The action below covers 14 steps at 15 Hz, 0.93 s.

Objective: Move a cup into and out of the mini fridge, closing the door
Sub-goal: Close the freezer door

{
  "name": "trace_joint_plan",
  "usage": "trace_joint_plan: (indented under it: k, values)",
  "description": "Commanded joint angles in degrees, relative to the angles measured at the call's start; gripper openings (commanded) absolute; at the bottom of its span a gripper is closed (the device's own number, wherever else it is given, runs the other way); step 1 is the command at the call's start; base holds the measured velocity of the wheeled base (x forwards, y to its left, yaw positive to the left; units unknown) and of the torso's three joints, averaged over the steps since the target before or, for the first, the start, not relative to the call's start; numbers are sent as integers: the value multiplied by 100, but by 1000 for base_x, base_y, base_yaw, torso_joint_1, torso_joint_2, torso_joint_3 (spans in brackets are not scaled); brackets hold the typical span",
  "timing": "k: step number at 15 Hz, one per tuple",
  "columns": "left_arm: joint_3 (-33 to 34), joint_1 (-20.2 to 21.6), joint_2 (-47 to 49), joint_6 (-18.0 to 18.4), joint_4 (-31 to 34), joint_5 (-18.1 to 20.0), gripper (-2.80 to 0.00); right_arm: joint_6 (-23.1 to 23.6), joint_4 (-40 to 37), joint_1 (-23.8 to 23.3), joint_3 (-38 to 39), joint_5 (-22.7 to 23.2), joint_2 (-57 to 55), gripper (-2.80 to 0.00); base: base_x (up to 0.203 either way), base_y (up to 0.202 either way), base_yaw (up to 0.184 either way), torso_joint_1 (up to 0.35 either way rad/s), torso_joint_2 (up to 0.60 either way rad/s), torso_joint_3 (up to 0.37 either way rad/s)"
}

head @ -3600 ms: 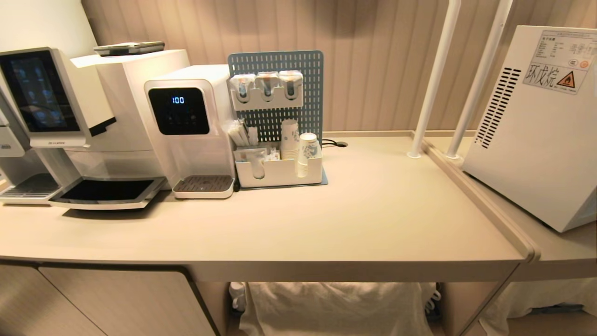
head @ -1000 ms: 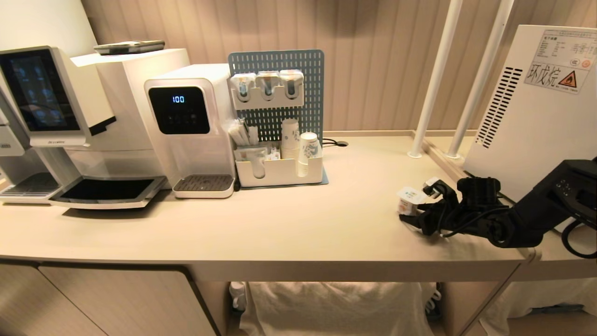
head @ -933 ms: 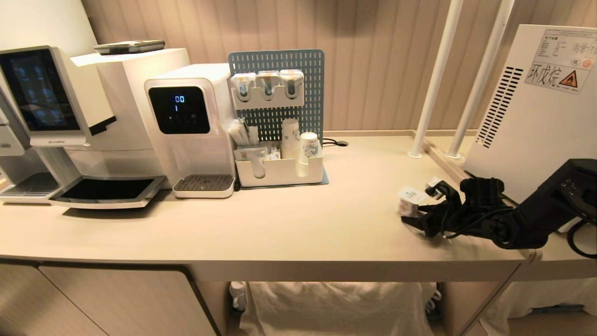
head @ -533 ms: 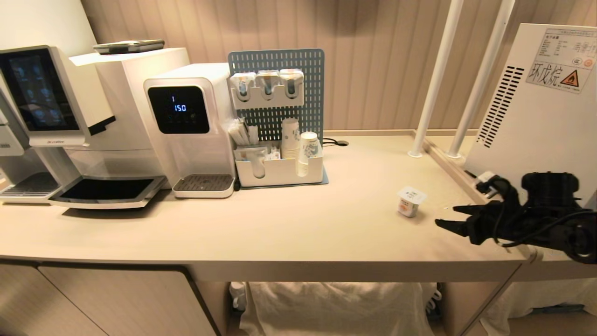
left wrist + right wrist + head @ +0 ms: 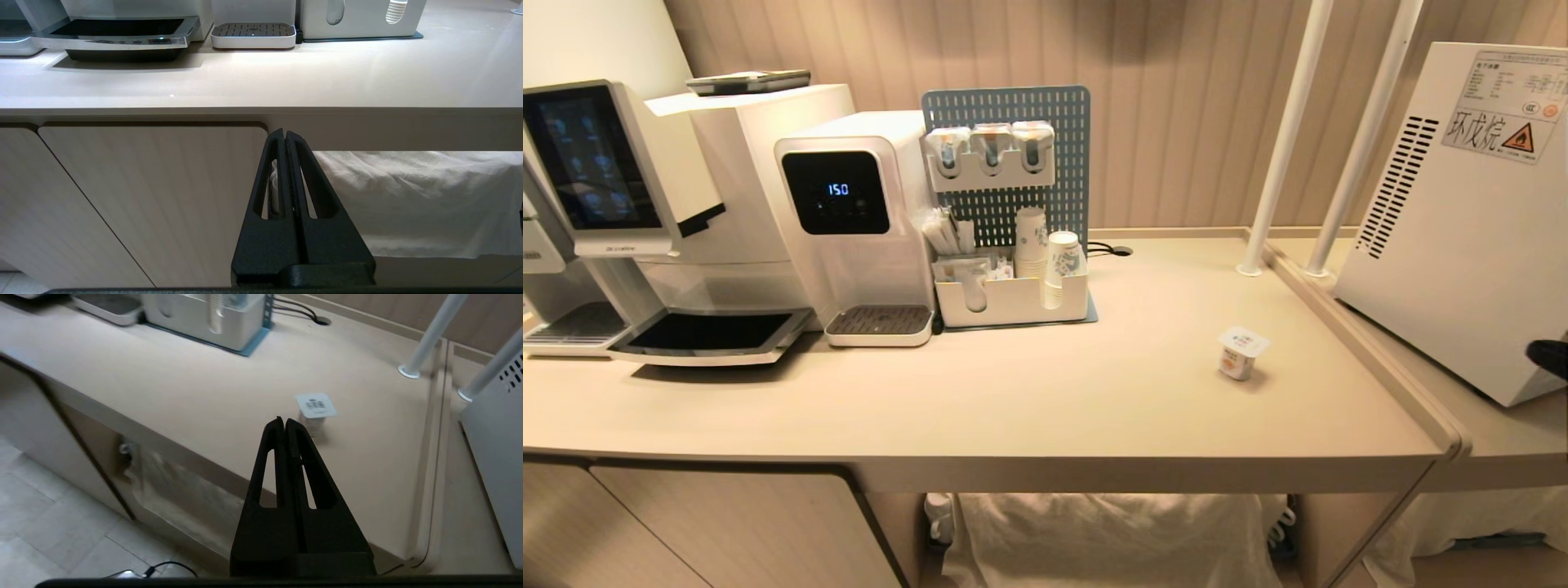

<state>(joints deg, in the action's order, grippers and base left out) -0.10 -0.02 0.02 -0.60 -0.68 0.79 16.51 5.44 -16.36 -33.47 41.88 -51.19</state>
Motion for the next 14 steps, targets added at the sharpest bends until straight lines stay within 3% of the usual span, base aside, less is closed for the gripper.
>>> trace_joint_plan:
  k: [1, 2, 3, 5, 7, 8, 9, 10, 12, 14]
  values:
    - [1, -6, 6, -2, -2, 0, -280, -214, -3855, 303, -898, 321, 2243, -280, 0, 0, 0, 0, 0, 0]
    - [1, 0, 4, -2, -2, 0, -280, -388, -4469, 746, -1141, 274, 2453, -280, 0, 0, 0, 0, 0, 0]
    - [1, 1, 6, -10, -2, 0, -280, -589, -4747, 1472, -1317, 67, 2545, -280, 0, 0, 0, 0, 0, 0]
    - [1, -6, 6, -11, -2, 0, -280, -948, -5154, 2858, -1514, -684, 3036, -280, 0, 0, 0, 0, 0, 0]
    - [1, -6, -2, -2, -2, 9, -280, -1778, -5392, 3503, -1724, -2397, 3386, -280, 0, 0, 0, 0, 0, 0]
    - [1, -6, -2, -2, -2, 9, -280, -2028, -5381, 3464, -1837, -2825, 3393, -280, 0, 0, 0, 0, 0, 0]
    - [1, -6, 6, -3, -2, 0, -280, -2142, -5377, 3202, -1926, -2848, 3354, -280, 0, 0, 0, 0, 0, 0]
    - [1, -4, 6, -11, -2, 9, -280, -2191, -5389, 2724, -1976, -2727, 3343, -280, 0, 0, 0, 0, 0, 0]
    - [1, -6, 6, -11, -2, 9, -280, -2122, -5524, 1963, -1857, -2025, 3753, -280, 0, 0, 0, 0, 0, 0]
    - [1, -6, 6, -12, -2, 9, -280, -2081, -5509, 1793, -1281, -1919, 4620, -280, 0, 0, 0, 0, 0, 0]
